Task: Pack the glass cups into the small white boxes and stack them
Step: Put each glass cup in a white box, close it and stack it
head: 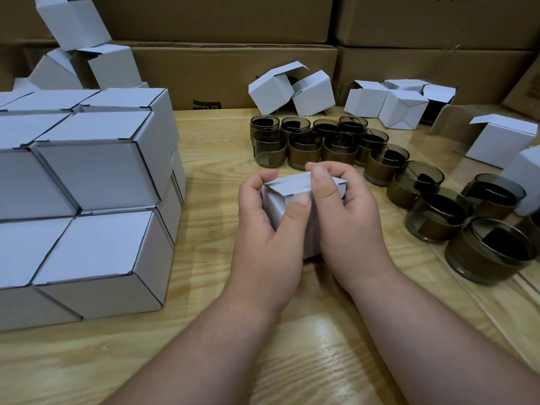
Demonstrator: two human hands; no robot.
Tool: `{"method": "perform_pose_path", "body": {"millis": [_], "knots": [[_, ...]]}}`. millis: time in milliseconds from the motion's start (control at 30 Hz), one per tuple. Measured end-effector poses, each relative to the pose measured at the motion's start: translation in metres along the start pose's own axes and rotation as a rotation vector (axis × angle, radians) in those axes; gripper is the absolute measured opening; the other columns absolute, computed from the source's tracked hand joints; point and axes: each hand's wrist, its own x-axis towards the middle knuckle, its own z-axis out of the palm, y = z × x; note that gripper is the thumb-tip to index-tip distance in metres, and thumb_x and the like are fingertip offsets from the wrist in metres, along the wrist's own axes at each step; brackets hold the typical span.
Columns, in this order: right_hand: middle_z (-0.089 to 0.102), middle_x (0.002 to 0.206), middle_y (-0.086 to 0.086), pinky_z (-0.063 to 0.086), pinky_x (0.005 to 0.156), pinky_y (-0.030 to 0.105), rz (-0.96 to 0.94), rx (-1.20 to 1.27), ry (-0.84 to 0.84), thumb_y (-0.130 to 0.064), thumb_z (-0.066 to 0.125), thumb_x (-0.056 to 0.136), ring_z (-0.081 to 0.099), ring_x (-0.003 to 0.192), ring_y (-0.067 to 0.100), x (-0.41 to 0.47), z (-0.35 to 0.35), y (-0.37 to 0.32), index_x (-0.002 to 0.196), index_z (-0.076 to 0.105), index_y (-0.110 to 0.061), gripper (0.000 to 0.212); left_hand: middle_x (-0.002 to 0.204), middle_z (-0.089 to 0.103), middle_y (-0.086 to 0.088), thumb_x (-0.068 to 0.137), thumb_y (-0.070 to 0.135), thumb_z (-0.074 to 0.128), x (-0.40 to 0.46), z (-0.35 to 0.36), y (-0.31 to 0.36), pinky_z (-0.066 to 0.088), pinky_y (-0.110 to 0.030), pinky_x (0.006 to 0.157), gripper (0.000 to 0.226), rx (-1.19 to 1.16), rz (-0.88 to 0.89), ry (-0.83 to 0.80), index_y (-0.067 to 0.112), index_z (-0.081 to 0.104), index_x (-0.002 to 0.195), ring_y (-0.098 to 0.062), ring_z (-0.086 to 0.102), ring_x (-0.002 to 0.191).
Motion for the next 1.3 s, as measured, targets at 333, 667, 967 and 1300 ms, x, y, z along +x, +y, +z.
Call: {"method": "perform_pose_path", "body": {"millis": [333, 667, 967, 1300], "knots": [[0.066, 0.092, -0.026, 0.05, 0.069, 0.019, 0.048, 0.012, -0.005, -0.037, 0.055, 0.081, 0.061, 0.082, -0.004, 0.002, -0.002, 0.007, 0.101, 0.063, -0.034, 0.021, 0.109, 0.063, 0.032, 0.067, 0.055, 0.063, 0.0, 0.001, 0.003, 0.054, -0.022, 0.078, 0.048, -0.013, -0.02, 0.015, 0.055, 0.047, 0.112, 0.002, 0.065, 0.102], [0.066, 0.1, -0.015, 0.049, 0.075, 0.029, 0.115, 0.06, -0.007, -0.021, 0.051, 0.072, 0.062, 0.09, 0.006, 0.002, -0.002, 0.009, 0.102, 0.063, -0.033, 0.035, 0.102, 0.058, 0.039, 0.07, 0.024, 0.058, -0.001, 0.0, 0.002, 0.051, -0.013, 0.068, 0.056, 0.048, -0.038, 0.0, 0.059, 0.042, 0.111, 0.007, 0.062, 0.093], [0.066, 0.087, -0.021, 0.046, 0.061, 0.01, 0.129, 0.136, -0.074, -0.015, 0.048, 0.067, 0.059, 0.075, -0.008, 0.0, -0.004, 0.003, 0.106, 0.063, -0.024, 0.043, 0.114, 0.056, 0.023, 0.071, 0.021, 0.048, -0.004, 0.0, 0.009, 0.05, -0.022, 0.079, 0.055, 0.045, -0.062, 0.015, 0.055, 0.044, 0.115, -0.004, 0.06, 0.104], [0.069, 0.087, -0.019, 0.048, 0.061, 0.014, 0.174, 0.11, -0.217, -0.016, 0.048, 0.067, 0.059, 0.074, -0.002, -0.005, -0.003, -0.001, 0.104, 0.07, -0.027, 0.045, 0.133, 0.052, 0.003, 0.076, 0.019, 0.04, -0.008, 0.0, 0.019, 0.047, -0.052, 0.106, 0.051, 0.079, -0.049, 0.118, 0.051, 0.048, 0.114, -0.024, 0.053, 0.125]]}}
